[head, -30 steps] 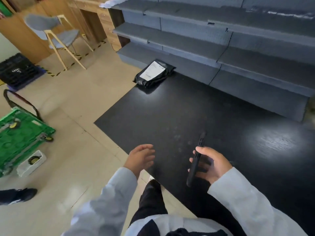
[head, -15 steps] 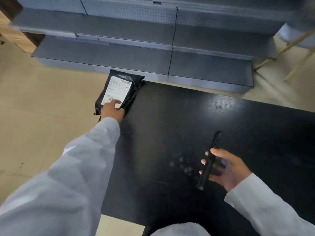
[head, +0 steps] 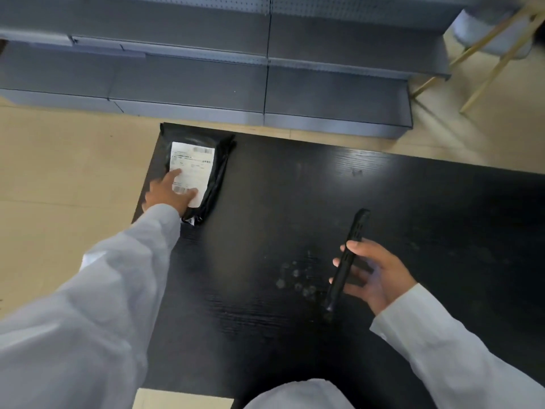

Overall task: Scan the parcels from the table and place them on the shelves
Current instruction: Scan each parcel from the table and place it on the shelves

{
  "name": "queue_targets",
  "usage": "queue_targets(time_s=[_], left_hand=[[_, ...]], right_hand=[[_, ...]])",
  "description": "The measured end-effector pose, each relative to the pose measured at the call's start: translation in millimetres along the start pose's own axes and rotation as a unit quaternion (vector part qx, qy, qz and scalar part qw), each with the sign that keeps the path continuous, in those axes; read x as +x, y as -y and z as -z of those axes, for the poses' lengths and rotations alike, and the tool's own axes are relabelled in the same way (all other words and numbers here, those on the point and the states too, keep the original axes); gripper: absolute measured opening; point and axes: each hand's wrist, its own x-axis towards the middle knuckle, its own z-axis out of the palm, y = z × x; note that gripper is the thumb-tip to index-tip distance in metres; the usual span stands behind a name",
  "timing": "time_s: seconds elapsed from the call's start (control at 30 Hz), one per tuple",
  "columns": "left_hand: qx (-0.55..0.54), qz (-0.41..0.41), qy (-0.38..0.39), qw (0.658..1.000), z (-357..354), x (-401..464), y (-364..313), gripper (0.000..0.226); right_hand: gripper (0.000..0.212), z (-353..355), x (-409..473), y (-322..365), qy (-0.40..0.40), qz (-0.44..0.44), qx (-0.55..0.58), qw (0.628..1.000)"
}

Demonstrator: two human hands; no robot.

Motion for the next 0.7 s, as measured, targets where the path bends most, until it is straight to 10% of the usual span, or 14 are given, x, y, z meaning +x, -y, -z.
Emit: queue_targets(time_s=[0.7], left_hand=[[0.252, -0.220, 0.256, 0.907, -221.1, -409.1, -89.8, 0.084]], right_hand=[[0.016, 281.1, -99.6, -56.8, 0.007, -0.107, 0.080, 0.991]])
